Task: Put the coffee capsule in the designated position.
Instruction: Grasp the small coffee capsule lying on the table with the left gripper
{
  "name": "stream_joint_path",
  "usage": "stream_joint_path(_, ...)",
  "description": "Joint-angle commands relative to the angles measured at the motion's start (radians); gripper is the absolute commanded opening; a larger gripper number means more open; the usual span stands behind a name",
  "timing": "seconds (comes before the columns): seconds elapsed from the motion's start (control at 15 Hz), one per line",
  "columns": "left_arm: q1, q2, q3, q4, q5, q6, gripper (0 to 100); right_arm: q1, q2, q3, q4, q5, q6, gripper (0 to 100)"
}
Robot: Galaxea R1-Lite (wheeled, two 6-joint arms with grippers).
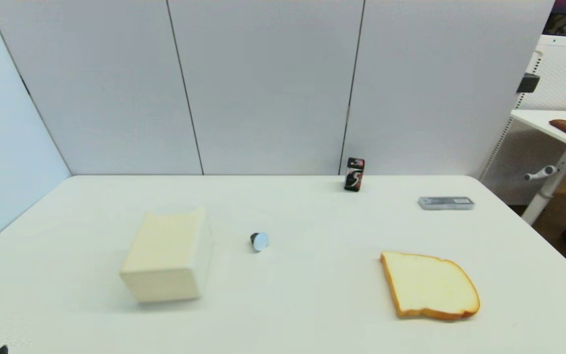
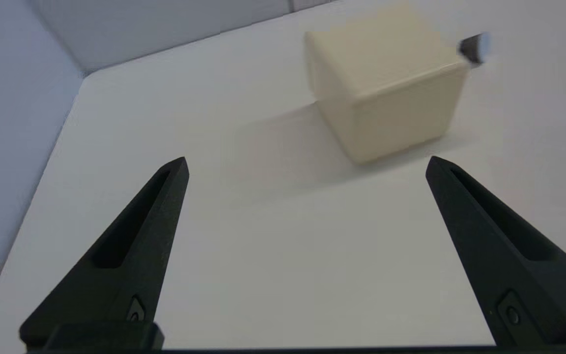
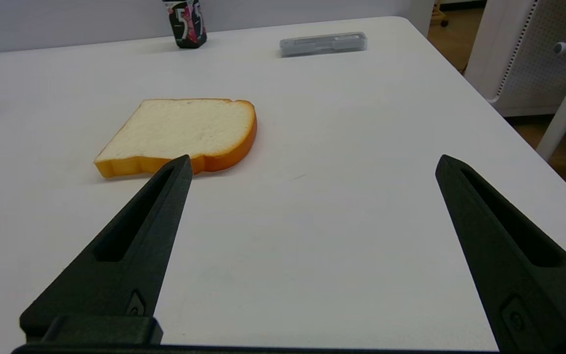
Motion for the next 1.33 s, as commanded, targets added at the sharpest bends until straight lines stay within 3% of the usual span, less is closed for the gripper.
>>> stream_joint_path(0.07,-0.243,0.492,-0.233,-0.020,0.001,0.030,100,0.000,0.001,0.000,0.000,0.000,0.001,100)
stream_joint_path(0.33,-0.404,0.744,-0.370,-0.064,0.000,0.036,100,0.000,0.001,0.000,0.000,0.000,0.001,100)
stream_joint_path(0.6,-0.549,0.977,-0.434,-0.219,0.001,0.033,100,0.000,0.001,0.000,0.000,0.000,0.001,100)
stream_joint_path(0.87,-0.620,1.104,-0.450,-0.234,0.001,-0.005,100,0.000,0.001,0.000,0.000,0.000,0.001,100)
stream_joint_path(1.07,-0.654,1.201,-0.450,-0.305,0.007,-0.119,100,0.000,0.001,0.000,0.000,0.000,0.001,100)
stream_joint_path(1.13,-0.666,1.228,-0.451,-0.323,0.023,-0.162,100,0.000,0.001,0.000,0.000,0.000,0.001,100)
stream_joint_path(1.33,-0.730,1.330,-0.482,-0.394,0.191,-0.326,100,0.000,0.001,0.000,0.000,0.000,0.001,100)
